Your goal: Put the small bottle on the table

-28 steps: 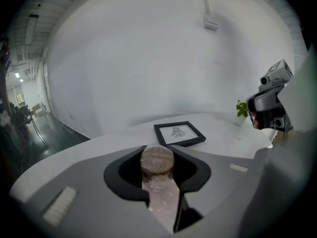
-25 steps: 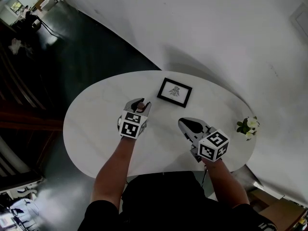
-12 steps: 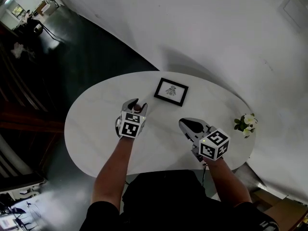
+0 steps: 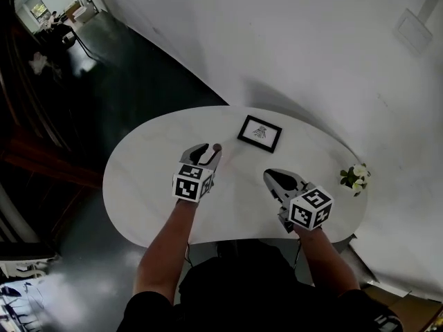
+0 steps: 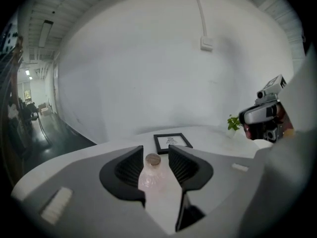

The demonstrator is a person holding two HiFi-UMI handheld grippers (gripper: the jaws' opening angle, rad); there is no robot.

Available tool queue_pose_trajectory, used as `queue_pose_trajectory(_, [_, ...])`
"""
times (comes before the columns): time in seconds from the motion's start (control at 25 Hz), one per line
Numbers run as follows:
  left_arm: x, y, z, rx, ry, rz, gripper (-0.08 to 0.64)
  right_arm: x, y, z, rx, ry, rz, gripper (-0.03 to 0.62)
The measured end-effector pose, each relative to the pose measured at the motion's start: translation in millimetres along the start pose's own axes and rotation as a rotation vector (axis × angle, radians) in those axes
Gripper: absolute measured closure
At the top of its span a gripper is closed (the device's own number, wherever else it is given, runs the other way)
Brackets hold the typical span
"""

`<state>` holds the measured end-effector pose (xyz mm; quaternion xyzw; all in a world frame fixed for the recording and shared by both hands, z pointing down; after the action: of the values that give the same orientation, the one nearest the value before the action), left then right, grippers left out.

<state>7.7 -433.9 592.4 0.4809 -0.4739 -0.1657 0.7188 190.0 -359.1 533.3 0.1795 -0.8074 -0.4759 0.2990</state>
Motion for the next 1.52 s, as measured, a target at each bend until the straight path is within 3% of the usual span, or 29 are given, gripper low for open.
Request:
queue_pose_trajectory(0.6, [-156,28,21,-0.125,-0.021,-0.115,0.410,-8,-11,124,-0.142,-0.061,-0.027,0.581])
queue_pose_trajectory(0.8, [-199,27,21,-0.131,-0.044,-0.193,0.466,-14,-16,144,-0.203,-0.049,-0.021,0.581])
queue_pose_trajectory(1.08, [-244,13,16,-0.144,-0.093,-0.278,0.474,-19,-34,163,-0.249,-0.092,-0.058,0.581])
queue_pose_trajectory(1.16, [-254,9,15,-0.123,-0.130,-0.282,0.508,-19,-43,165,-0.259,-0.113,-0.075,0.581])
queue_pose_trajectory(1.52, [-272,-33,-20,-0.138,-0.207,-0.403,0.514,-35,-83,132,-0.294,-0.181,-0.110,0.581])
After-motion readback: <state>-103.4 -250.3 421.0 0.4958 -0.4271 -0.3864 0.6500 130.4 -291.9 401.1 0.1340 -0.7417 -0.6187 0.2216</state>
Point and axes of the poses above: the fingertips, and each gripper's own axes: x forward along the fingers, z to its left, y out of its underside, the point moved 3 cm from there along -x, backward along the fingers, and after that the axes turned 1 degree about y, right-handed, at the moved point
